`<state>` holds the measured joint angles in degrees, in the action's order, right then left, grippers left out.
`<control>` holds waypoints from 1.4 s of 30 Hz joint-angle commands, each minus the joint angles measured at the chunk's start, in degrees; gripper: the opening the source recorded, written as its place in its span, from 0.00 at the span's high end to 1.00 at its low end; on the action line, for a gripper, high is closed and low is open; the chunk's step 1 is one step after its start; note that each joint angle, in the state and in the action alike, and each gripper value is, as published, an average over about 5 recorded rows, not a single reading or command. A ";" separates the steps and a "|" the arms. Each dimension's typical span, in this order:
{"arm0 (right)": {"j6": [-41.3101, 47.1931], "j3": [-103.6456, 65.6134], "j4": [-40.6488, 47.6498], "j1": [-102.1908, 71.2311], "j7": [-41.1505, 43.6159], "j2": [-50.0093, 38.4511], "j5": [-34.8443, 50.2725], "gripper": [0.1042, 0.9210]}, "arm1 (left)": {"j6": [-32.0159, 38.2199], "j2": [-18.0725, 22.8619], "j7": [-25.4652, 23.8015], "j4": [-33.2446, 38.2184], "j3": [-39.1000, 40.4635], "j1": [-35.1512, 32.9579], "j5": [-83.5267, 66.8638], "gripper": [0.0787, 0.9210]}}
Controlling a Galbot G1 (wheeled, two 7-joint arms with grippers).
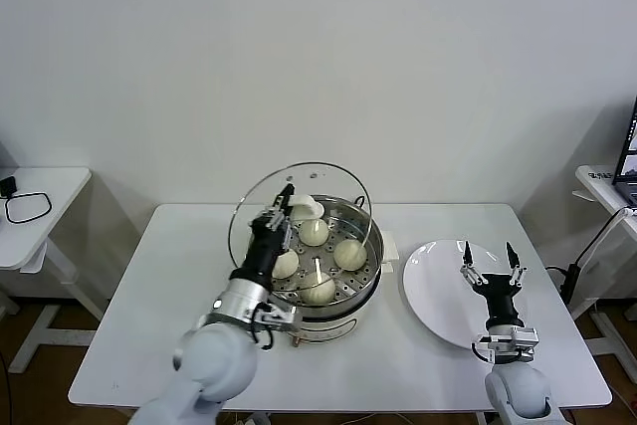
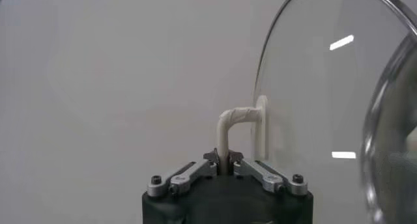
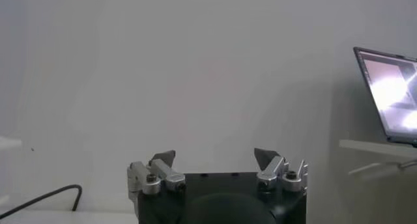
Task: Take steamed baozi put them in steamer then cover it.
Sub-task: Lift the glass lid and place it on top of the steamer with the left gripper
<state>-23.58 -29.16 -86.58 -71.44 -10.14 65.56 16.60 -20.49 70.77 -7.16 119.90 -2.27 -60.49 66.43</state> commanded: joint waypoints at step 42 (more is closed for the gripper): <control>-0.72 0.86 5.10 2.98 0.58 1.09 -1.66 0.12 | -5.77 9.00 -12.46 -11.50 6.71 5.24 18.37 0.87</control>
<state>-24.26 -28.30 -81.76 -68.56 -9.60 66.70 14.97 -25.74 79.37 -20.94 108.90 4.27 -55.18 86.29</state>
